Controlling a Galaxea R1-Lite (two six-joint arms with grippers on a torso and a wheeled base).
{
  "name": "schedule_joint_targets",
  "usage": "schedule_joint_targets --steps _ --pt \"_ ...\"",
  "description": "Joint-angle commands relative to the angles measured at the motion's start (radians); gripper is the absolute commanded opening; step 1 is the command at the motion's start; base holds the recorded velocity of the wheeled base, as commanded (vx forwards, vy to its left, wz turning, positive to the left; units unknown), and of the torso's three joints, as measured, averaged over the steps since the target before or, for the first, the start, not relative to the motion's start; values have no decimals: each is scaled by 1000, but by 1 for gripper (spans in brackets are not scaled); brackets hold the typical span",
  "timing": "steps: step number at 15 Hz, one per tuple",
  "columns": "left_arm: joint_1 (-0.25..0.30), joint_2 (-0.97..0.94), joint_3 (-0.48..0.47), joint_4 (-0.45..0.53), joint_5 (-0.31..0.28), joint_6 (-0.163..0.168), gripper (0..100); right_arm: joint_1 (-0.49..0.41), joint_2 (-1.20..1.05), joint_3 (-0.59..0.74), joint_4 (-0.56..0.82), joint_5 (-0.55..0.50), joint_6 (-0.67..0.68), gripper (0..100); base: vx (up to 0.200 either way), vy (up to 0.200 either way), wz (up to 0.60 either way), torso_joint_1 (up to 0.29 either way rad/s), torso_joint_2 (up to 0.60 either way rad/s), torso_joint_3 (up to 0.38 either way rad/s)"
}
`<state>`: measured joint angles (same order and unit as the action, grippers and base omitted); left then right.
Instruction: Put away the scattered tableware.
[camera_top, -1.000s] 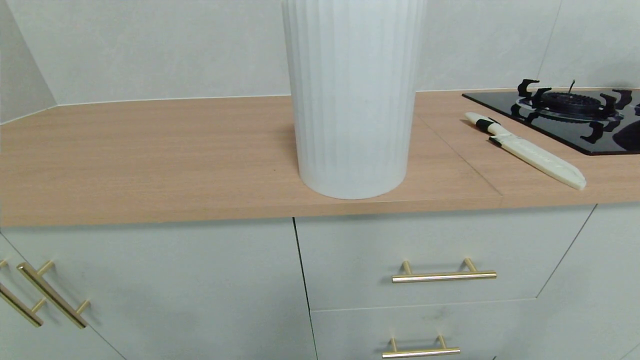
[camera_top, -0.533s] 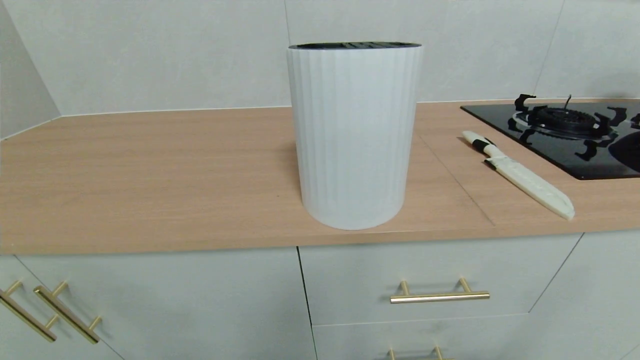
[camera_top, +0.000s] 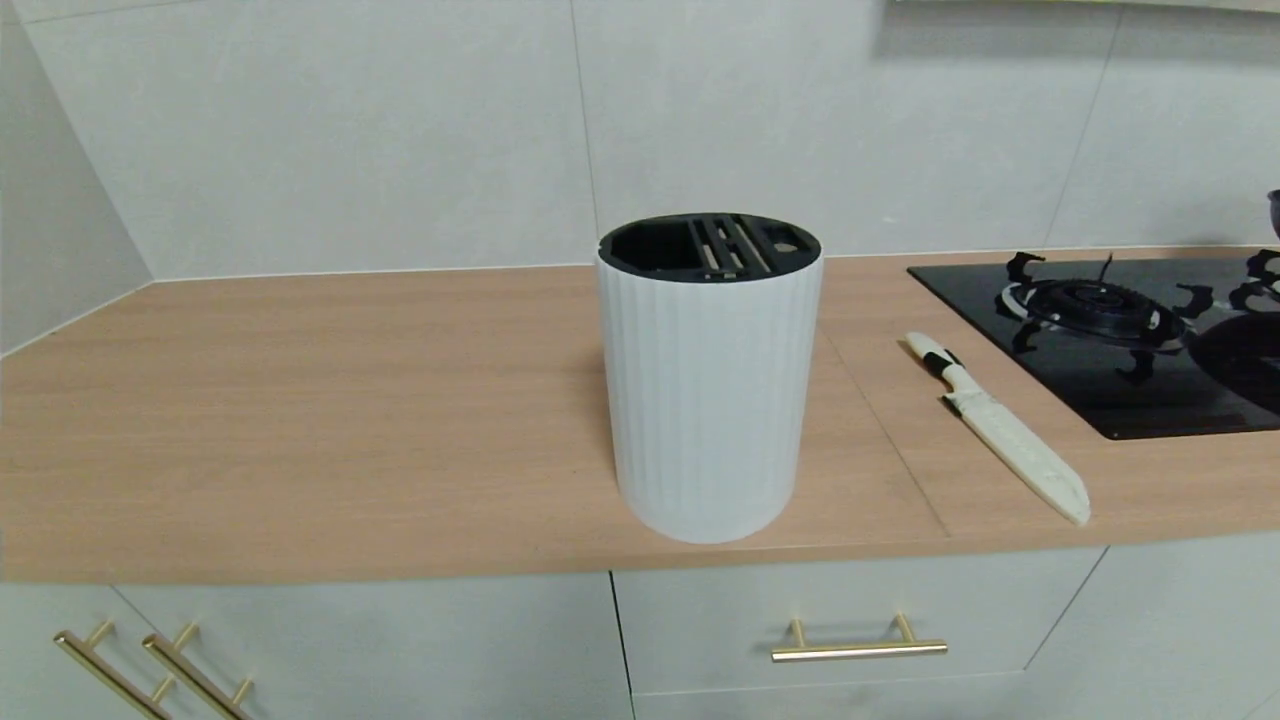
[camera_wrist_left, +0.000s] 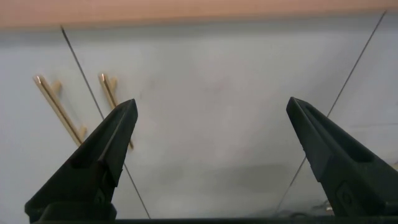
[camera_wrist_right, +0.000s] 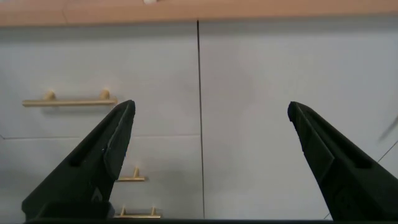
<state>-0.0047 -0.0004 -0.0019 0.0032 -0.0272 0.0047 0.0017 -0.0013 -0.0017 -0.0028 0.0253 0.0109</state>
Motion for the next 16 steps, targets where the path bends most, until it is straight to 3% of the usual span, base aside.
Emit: schedule_joint_targets --steps 1,16 --pt "0 0 0 0 0 0 100 1 1 0 0 1 0 100 0 0 0 198 -471 -286" --pt "0 0 0 0 0 0 100 0 1 0 0 1 0 100 0 0 0 232 -524 -291"
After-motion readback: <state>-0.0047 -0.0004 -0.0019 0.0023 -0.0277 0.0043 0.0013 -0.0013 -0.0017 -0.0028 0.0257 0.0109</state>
